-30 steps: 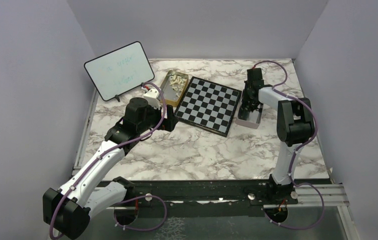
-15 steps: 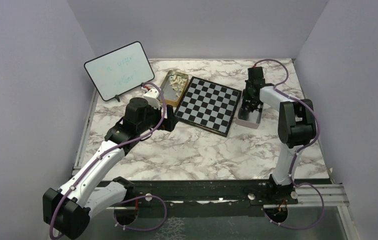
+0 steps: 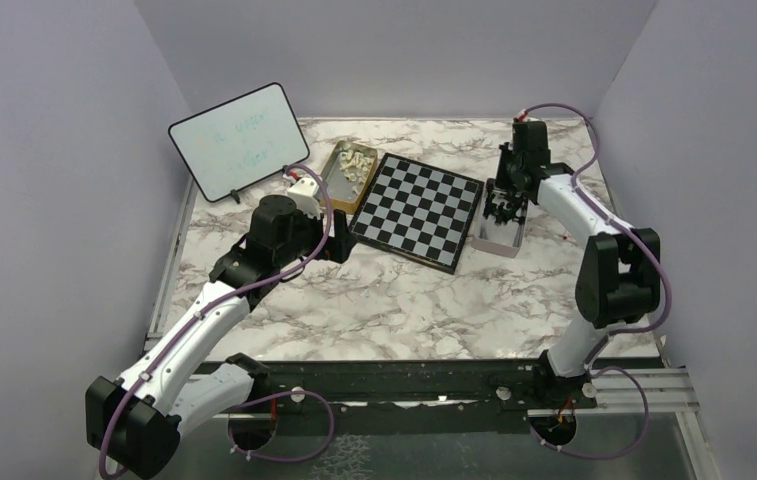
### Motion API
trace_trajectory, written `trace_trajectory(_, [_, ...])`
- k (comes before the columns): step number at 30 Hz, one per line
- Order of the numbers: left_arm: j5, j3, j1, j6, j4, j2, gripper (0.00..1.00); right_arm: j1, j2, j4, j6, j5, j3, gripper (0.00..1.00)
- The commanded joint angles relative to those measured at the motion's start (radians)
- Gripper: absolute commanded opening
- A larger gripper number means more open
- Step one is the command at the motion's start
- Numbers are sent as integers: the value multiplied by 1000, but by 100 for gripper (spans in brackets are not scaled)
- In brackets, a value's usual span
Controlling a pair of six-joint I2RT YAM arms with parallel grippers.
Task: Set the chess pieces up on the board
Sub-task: Pick up the chess piece from the storage box, then place the chess piece on the chessboard.
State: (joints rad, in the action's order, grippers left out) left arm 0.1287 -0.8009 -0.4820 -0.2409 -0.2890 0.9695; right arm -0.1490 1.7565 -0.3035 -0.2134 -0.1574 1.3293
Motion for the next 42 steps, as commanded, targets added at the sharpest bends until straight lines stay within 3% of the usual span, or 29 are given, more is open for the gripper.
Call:
trace_trajectory(1, [-26, 1, -5, 17, -2, -25, 99, -22, -113, -23, -44, 94, -64, 13])
trace_trajectory(8, [-78, -4, -6, 18, -16, -34, 99, -141, -194, -11, -71, 92, -132, 13])
trace_trajectory(20, [-217, 3, -6, 19, -44, -102, 99, -430, -54, 9, -95, -20, -58, 13])
trace_trajectory(31, [-248, -1, -6, 20, -47, -111, 99, -481, 5, 52, -98, -32, -119, 13])
trace_trajectory(42, [-289, -3, -6, 17, -59, -120, 99, -515, 97, 56, -91, -90, -74, 13])
